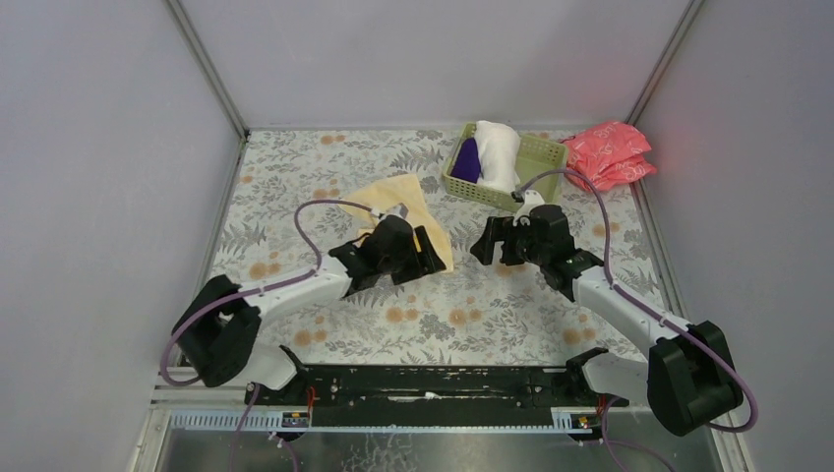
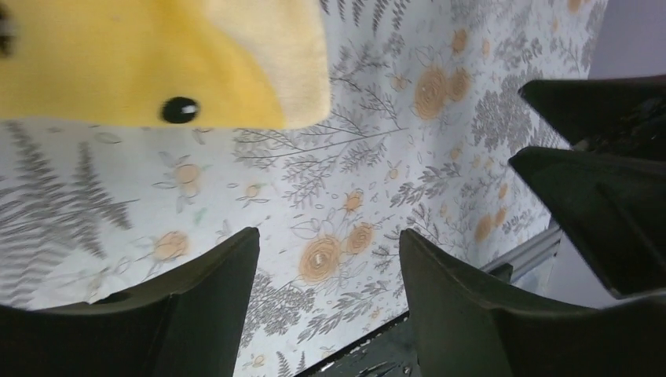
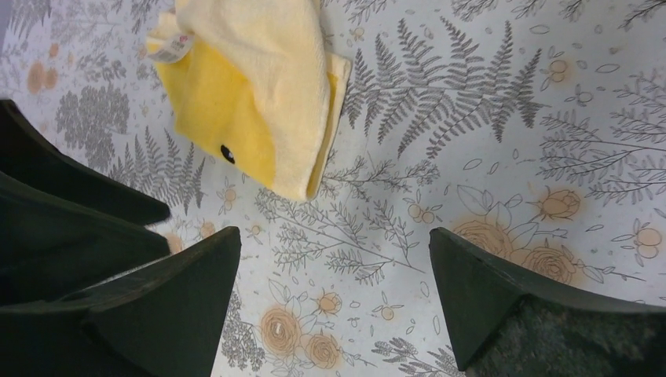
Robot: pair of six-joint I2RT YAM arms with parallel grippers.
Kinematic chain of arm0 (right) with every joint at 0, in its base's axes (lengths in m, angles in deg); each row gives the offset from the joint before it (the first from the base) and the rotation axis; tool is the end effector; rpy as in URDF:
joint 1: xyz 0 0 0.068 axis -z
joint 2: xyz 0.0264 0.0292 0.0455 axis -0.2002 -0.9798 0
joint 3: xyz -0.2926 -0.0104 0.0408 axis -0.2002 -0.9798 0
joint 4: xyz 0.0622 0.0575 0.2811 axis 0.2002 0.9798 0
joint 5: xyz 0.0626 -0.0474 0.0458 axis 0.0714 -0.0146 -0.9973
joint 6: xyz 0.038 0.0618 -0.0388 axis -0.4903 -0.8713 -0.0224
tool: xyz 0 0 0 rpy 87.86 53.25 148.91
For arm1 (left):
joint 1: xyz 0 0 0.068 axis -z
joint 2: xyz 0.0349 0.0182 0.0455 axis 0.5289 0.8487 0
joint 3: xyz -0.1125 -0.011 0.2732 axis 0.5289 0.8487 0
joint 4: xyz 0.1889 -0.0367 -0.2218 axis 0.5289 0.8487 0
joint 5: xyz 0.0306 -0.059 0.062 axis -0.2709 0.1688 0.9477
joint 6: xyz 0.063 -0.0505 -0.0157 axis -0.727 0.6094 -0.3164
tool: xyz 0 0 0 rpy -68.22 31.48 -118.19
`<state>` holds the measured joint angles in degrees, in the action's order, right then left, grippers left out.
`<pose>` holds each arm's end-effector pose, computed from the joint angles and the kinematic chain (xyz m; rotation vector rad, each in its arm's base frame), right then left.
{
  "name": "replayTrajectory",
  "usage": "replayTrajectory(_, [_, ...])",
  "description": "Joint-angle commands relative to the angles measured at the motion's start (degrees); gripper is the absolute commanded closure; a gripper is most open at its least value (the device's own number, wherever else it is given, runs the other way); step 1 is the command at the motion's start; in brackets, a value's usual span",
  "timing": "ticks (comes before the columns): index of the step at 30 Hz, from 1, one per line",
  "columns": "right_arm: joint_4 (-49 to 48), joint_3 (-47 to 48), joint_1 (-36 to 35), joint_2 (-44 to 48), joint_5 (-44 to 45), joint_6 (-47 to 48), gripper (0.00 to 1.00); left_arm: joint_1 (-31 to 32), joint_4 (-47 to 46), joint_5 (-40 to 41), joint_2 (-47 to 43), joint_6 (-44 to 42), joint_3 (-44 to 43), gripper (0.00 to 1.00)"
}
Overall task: Roll the towels
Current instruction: Move the towel to the center of the board.
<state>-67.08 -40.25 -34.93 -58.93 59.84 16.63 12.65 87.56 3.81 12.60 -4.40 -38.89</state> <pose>0.2738 0.1350 0.2173 -0.1246 2.1239 0.7234 0.2519 -0.2551 0.1819 -0.1861 2.5031 -0.8930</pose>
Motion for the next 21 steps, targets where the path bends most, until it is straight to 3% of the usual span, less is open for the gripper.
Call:
replayTrajectory(1, [1.1,1.8,-1.2,-1.6,-4.1,2.4,0.06,-2.3,10.2,10.8,-5.9,-2.6,0.2,0.33])
replayTrajectory(6, [-0.7,7.3,-3.1,-10.6,-7.3,3.3,0.15,-12.8,10.8,7.1,-5.5,-8.5,-0.5,0.31])
replayTrajectory(11, [-8.7,10.7,-3.9,-20.1,-9.4,-1.6,0.22,-20.7,10.1,1.0,3.0,-14.4,-6.7,0.31])
replayTrajectory(16, [-13.1,14.2,-4.9,-28.8,-10.6,-4.3,0.29,-22.1,9.0,-2.8,11.7,-15.9,-12.2,0.32])
replayTrajectory(21, [-14.9,15.7,-5.5,-35.1,-11.9,-5.2,0.37,-22.0,5.6,-6.9,15.5,-13.8,-9.5,0.34])
